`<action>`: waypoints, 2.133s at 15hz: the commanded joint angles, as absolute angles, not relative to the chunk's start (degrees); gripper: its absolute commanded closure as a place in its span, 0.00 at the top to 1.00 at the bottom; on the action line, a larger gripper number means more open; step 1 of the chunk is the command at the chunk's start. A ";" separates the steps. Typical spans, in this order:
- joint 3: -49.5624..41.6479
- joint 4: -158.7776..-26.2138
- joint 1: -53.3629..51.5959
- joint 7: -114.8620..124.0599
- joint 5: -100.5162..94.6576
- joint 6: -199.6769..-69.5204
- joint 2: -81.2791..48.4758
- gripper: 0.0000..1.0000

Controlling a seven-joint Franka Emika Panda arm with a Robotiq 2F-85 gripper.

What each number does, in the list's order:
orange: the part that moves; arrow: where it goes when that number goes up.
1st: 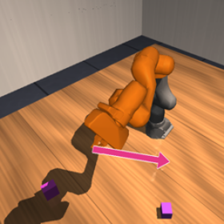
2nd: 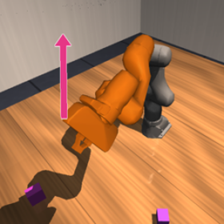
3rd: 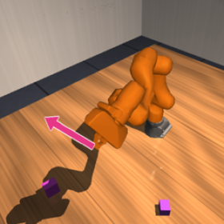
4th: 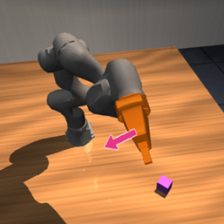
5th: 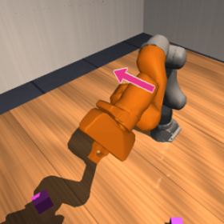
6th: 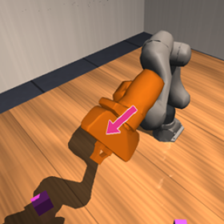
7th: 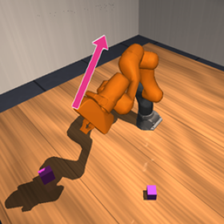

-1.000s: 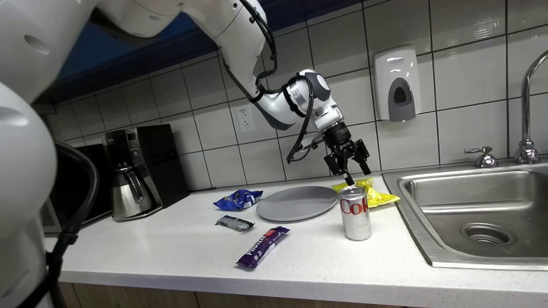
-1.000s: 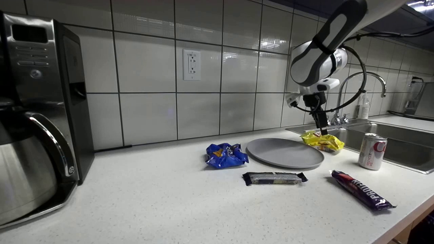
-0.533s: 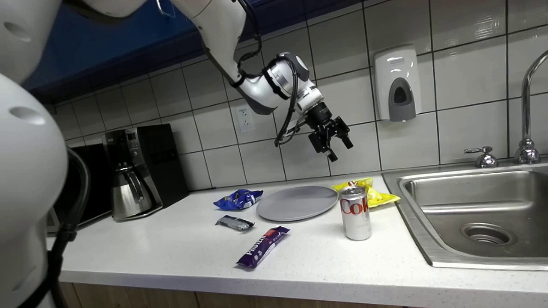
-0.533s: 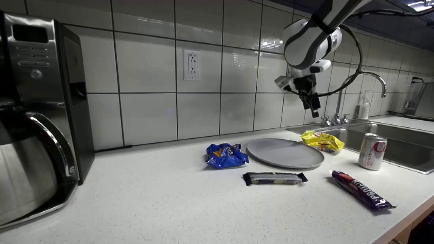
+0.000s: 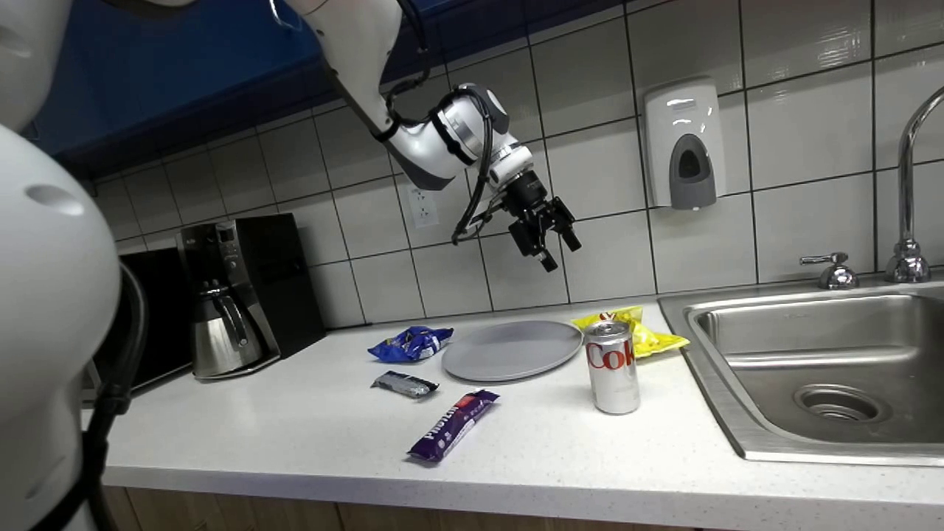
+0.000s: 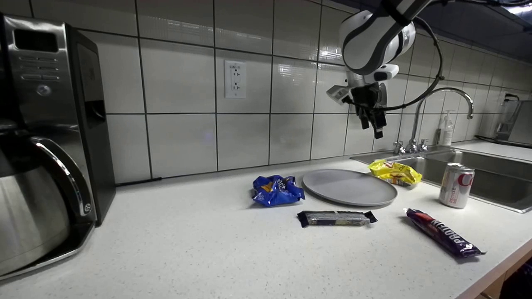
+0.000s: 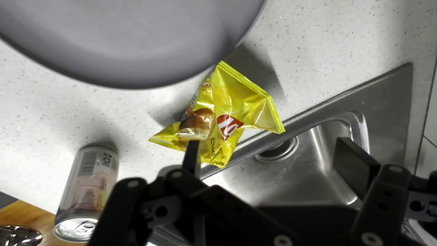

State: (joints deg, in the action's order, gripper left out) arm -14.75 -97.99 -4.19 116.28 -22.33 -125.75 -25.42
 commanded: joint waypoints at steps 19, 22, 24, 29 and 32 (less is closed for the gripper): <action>-10.61 -110.55 -8.82 125.51 -24.10 -126.03 -15.68 1.00; -9.09 -114.53 -8.98 127.32 -23.90 -127.15 -12.64 1.00; -7.66 -117.00 -8.46 127.51 -22.71 -128.28 -11.04 1.00; -5.14 -122.14 -7.92 125.98 -21.75 -133.88 -9.19 1.00; -3.94 -123.92 -8.16 125.24 -21.03 -136.99 -9.85 1.00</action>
State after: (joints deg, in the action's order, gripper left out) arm -5.95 -120.48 -9.20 125.82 -22.08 -133.72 -11.68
